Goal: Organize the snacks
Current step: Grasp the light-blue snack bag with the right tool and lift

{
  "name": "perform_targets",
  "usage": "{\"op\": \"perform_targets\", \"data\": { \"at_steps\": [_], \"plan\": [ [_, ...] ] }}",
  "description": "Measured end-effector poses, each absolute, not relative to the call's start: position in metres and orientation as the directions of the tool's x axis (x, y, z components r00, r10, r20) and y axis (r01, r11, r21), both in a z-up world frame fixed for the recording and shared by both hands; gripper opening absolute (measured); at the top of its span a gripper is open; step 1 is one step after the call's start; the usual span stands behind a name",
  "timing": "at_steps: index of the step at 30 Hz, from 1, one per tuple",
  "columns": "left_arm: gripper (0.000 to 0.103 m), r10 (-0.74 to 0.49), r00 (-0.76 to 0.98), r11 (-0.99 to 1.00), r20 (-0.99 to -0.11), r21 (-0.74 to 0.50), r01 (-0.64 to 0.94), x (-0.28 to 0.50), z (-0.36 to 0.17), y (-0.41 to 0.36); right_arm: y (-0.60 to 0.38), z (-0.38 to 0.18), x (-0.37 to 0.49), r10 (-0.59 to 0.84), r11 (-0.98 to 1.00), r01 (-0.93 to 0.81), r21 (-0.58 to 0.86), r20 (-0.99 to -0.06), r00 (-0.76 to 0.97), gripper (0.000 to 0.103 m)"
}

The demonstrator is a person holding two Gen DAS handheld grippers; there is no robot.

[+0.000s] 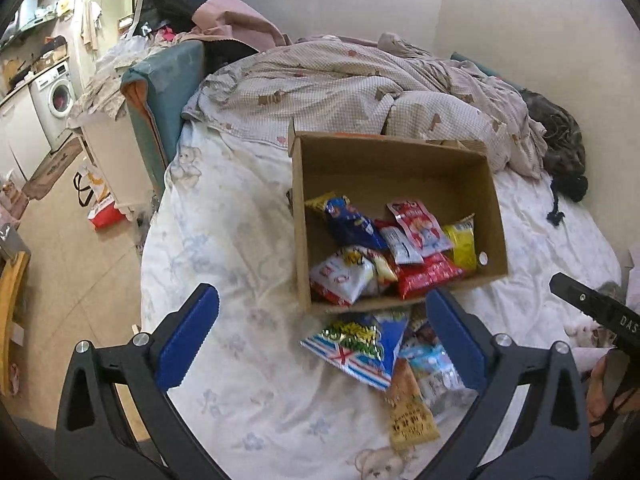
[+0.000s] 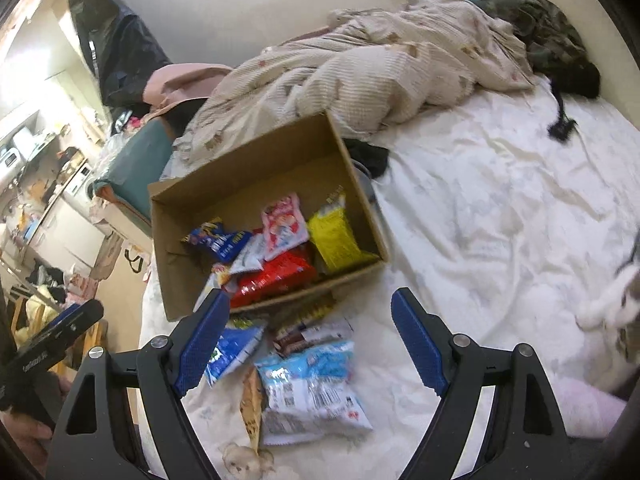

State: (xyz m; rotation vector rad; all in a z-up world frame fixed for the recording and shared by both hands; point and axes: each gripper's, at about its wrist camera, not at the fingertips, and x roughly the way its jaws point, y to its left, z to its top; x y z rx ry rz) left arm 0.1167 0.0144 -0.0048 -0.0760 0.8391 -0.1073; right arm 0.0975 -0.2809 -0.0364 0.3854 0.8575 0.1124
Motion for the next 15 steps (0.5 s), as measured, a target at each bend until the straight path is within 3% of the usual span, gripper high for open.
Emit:
{"op": "perform_targets", "data": {
  "at_steps": [5, 15],
  "plan": [
    [0.102, -0.033, 0.652, 0.998, -0.758, 0.009, 0.062, 0.107, -0.013, 0.007, -0.293, -0.045, 0.09, 0.232, 0.914, 0.121, 0.387, -0.744, 0.626, 0.085],
    [0.102, -0.033, 0.558, 0.997, -0.829, -0.068, -0.042, 0.102, -0.031, 0.032, -0.29, -0.079, 0.102, 0.255, 0.907, 0.179, 0.381, -0.836, 0.486, 0.086]
  ]
}}
